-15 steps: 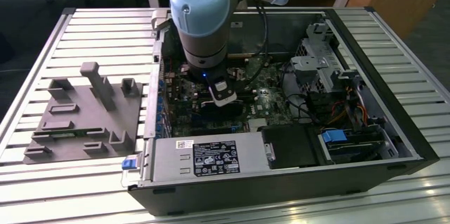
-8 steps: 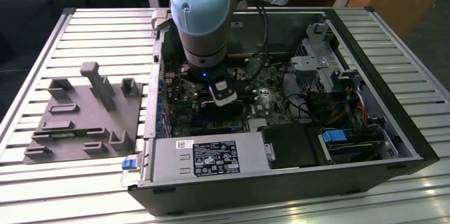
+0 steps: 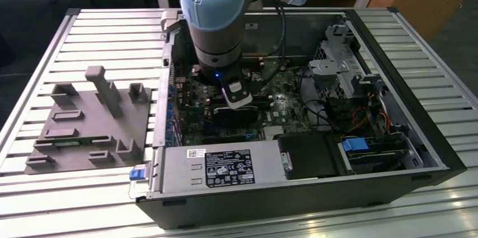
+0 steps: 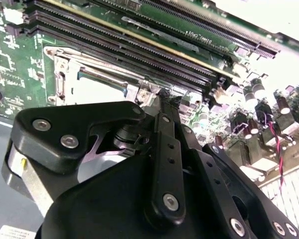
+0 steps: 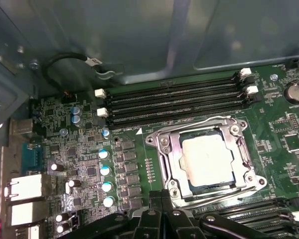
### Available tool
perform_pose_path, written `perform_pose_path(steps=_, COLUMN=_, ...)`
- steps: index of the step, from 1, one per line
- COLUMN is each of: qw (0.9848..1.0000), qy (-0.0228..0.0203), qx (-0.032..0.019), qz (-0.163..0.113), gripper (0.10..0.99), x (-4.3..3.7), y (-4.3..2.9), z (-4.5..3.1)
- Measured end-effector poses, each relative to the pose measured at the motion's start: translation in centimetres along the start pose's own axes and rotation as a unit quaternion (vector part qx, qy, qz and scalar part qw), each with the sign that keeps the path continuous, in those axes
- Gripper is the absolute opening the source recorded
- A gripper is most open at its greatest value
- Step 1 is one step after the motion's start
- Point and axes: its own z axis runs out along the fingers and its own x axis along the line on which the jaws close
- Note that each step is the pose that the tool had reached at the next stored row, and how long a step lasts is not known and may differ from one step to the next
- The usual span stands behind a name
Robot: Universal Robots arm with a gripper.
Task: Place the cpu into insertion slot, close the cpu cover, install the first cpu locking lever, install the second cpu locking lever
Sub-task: 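Install the second cpu locking lever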
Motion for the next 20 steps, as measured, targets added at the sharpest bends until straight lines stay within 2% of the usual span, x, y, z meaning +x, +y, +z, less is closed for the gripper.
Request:
perform_pose_path(steps=8, qw=1.0, qy=0.0, qx=0.0, qz=0.0, gripper=0.102, x=-0.02, y=0.32, z=-0.93)
perform_pose_path(steps=14, qw=1.0, qy=-0.0003, qx=0.0013, qz=0.0, gripper=0.102, x=-0.22, y=0.4, z=-1.0)
perform_pose_path(steps=20, qw=1.0, qy=-0.0006, qx=0.0033, qz=0.0, gripper=0.102, x=-1.12, y=0.58, z=-0.92)
